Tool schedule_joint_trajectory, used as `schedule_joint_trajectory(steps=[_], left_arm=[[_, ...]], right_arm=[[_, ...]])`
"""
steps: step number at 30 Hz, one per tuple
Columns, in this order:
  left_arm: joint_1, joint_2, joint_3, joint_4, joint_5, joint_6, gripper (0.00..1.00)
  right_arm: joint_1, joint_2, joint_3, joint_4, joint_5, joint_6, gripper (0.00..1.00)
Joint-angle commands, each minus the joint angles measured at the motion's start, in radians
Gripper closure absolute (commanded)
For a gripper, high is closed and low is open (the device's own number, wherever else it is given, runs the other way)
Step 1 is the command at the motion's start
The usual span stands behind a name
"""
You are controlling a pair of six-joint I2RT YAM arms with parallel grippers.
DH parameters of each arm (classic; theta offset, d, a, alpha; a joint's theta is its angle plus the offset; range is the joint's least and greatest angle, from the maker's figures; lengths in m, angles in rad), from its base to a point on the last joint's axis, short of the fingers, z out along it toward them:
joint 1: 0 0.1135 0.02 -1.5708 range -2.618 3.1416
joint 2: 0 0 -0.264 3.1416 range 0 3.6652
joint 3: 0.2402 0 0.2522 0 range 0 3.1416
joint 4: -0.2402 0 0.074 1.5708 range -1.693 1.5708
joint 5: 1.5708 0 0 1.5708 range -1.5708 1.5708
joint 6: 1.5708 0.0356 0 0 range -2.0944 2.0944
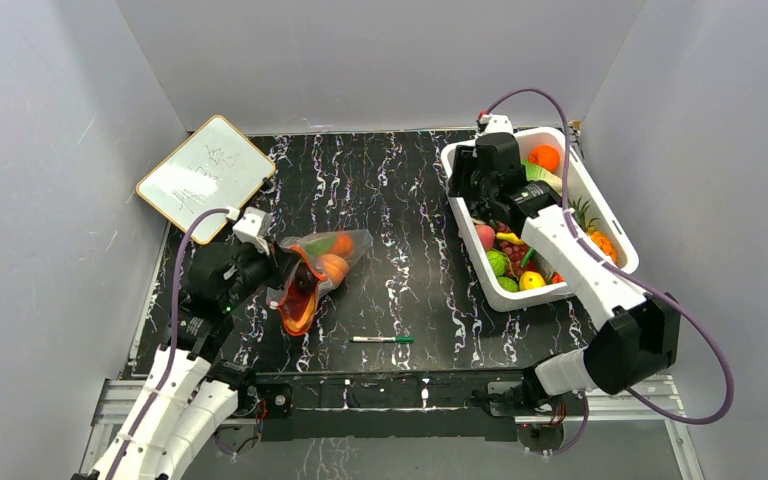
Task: Place the food in the zip-top bag and seal the zipper
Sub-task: Pick up the fake fruit from the bin.
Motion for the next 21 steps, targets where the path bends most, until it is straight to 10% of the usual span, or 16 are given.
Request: schedule_joint_trajectory(steps=[1,21], left_arm=[[0.0,-0.042,-0.016,0.012,0.073,0.0,1.0],[0.001,-0.018,-0.02,0.021,0.127,0.022,1.0]], right_arm=[[-0.079,0.042,0.007,0.062,-0.004,0.01,0.54],[-0.233,0.16,-0.013,-0.029,0.351,0.044,0.58]])
